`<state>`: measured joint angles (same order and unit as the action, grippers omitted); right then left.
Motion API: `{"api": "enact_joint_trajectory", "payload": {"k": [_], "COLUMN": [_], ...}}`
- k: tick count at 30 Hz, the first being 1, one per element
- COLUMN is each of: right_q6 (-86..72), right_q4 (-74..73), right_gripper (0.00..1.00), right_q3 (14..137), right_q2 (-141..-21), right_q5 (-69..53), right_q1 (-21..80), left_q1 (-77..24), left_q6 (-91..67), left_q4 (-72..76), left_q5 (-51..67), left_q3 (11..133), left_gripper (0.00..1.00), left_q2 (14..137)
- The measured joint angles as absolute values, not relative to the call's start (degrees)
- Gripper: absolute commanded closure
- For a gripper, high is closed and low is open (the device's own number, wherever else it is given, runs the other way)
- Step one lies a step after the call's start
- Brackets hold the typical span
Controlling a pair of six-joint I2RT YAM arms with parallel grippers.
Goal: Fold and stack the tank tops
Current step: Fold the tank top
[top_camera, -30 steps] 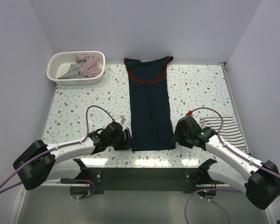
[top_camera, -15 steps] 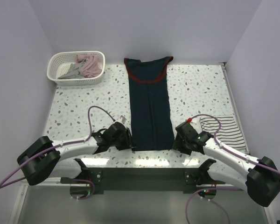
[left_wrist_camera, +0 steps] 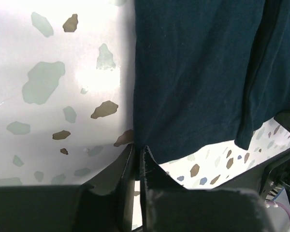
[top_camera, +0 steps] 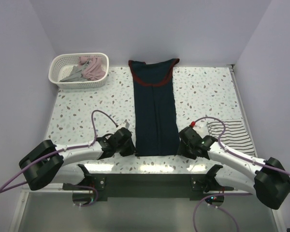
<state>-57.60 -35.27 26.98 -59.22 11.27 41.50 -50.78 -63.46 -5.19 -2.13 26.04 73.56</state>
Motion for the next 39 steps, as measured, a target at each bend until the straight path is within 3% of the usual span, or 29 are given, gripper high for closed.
{"api": "enact_joint_trajectory", "payload": {"k": [6, 18, 27, 30, 31, 34, 39], "right_q6": [-57.71, -60.47, -61.78, -61.98, -62.06, -61.98, -62.85], "right_q4": [-33.76, -36.73, -34.59, -33.52, -33.17, -32.12, -32.23], "right_gripper": [0.51, 0.44, 0.49, 0.6, 0.74, 0.92, 0.99], "right_q3": [27.59, 29.12, 29.1, 28.62, 28.49, 28.25, 28.29], "right_q2": [-60.66, -55.07, -61.06, -62.13, -62.24, -62.39, -62.76], "right_q5": [13.69, 18.44, 18.7, 18.76, 18.79, 18.85, 20.4], "right_q1": [46.02, 50.15, 50.15, 50.15, 50.15, 50.3, 54.96], "left_q1": [-50.78, -50.78, -51.03, -51.2, -51.27, -51.62, -53.17], "left_q6": [-63.46, -63.42, -63.42, -63.42, -63.42, -63.4, -63.48], "left_q4": [-6.68, -10.09, -10.59, -11.2, -11.46, -12.14, -13.65], "left_q5": [-2.63, -3.44, -3.49, -3.51, -3.49, -3.53, -3.9], "left_q3": [26.61, 26.81, 26.81, 26.81, 26.81, 26.81, 26.48], "left_gripper": [1.0, 1.0, 1.0, 1.0, 1.0, 1.0, 1.0], "left_q2": [73.54, 72.05, 71.77, 71.44, 71.33, 70.96, 69.78]}}
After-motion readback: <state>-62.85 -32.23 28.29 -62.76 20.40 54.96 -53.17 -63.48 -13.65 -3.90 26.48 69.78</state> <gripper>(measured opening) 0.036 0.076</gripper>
